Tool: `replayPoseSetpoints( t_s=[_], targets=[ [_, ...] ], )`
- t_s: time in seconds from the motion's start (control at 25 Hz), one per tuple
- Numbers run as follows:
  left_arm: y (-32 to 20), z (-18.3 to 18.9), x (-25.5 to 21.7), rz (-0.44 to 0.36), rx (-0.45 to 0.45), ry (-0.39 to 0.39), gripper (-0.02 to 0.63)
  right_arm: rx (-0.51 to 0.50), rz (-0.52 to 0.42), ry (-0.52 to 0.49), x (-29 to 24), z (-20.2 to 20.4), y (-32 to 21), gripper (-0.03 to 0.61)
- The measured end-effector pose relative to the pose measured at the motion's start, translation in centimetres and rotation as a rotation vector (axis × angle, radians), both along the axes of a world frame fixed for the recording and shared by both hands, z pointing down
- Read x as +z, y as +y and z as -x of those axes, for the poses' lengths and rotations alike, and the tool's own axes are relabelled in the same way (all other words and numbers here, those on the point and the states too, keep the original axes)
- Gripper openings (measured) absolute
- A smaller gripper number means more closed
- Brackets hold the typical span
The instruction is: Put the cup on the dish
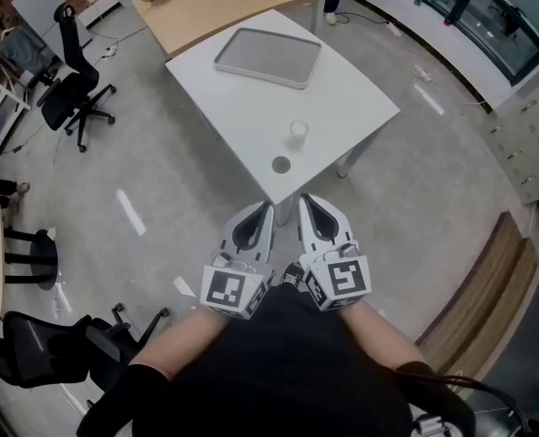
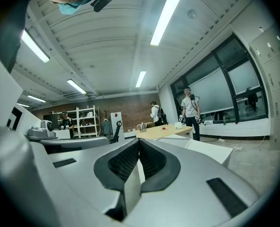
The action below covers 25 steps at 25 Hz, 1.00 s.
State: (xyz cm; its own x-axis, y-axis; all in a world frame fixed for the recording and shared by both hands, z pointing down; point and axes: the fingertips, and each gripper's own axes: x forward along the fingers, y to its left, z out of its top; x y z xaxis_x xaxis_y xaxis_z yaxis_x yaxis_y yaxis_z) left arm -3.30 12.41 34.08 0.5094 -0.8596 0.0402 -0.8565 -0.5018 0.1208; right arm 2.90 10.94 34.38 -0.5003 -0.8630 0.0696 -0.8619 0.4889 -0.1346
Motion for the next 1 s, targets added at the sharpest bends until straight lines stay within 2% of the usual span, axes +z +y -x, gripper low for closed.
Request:
replayPoseSetpoints(
  t_s=[0.16,0.36,1.0],
  targets=[
    [-2.8,0.0,0.0,0.014,-0.016,-0.004,0.008,0.012,0.011,0.008,0.2,-0.8,-2.7,0.012],
    [-8.2,1.7,1.1,0.018,-0.026,-0.015,0.008,0.043,0.042,0.040,2.0,-0.3,-7.4,0.012],
    [-26.8,3.1,5.3,0.106,0.175,-0.009,0.008,0.183,0.142,0.107,5.6,2.4,-24.3,0.012]
  ],
)
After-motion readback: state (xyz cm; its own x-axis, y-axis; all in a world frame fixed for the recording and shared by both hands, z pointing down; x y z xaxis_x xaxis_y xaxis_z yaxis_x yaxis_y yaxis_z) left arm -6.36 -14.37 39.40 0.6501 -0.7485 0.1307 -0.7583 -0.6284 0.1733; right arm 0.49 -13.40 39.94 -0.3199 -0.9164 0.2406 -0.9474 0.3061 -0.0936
